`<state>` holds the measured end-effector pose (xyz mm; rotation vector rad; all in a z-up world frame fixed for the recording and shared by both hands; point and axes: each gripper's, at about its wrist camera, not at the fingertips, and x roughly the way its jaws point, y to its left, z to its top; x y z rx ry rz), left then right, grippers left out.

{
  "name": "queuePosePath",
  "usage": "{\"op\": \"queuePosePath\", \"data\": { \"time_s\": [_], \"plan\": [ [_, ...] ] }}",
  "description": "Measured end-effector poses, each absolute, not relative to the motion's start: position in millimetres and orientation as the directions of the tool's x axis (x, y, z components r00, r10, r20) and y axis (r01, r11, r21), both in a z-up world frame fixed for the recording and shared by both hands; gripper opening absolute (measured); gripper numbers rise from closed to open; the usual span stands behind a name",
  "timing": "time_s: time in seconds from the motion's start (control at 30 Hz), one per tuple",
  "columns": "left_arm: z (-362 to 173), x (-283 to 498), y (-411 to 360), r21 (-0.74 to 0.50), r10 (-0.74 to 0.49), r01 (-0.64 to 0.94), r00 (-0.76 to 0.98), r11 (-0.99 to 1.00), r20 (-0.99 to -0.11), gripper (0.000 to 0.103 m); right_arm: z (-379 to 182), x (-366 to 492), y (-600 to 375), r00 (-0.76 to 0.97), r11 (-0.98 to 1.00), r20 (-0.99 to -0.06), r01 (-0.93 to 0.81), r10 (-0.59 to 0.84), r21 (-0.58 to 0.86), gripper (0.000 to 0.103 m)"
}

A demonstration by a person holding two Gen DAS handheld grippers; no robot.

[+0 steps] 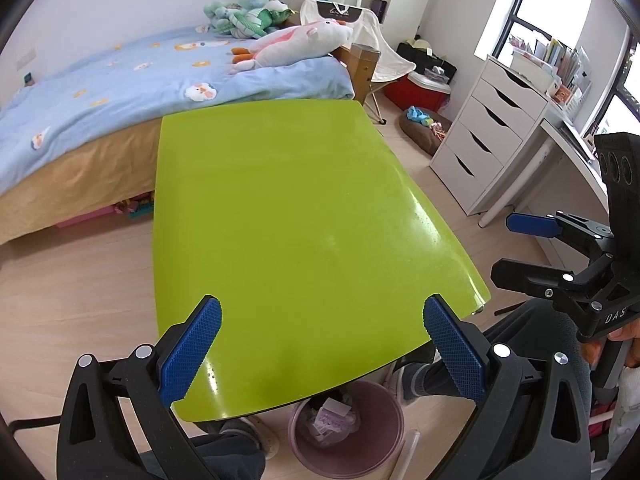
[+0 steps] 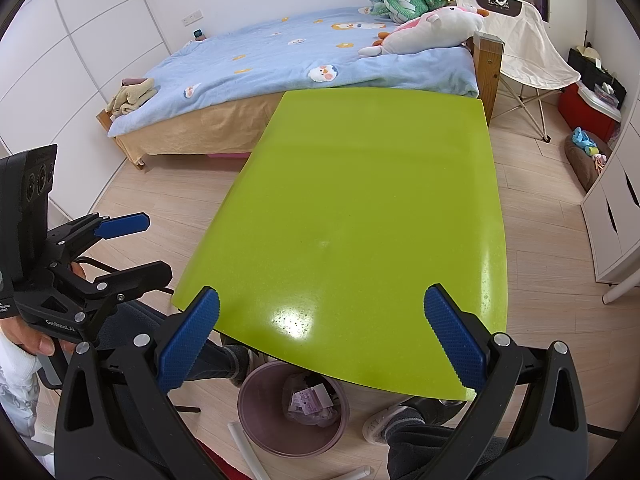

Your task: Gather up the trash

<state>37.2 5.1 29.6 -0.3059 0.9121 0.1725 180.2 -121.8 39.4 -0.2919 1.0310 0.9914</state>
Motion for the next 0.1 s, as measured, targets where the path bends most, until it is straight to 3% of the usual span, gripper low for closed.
{"op": "queuePosePath", "data": {
  "time_s": [0.1],
  "plan": [
    [29.2, 36.8, 4.5, -0.184, 0.021, -0.275, 0.604, 0.944, -0.796, 0.097, 39.6, 180.4, -122.1, 0.146, 0.553, -0.822, -0.802, 0.550, 0.227, 0.100]
  ]
}}
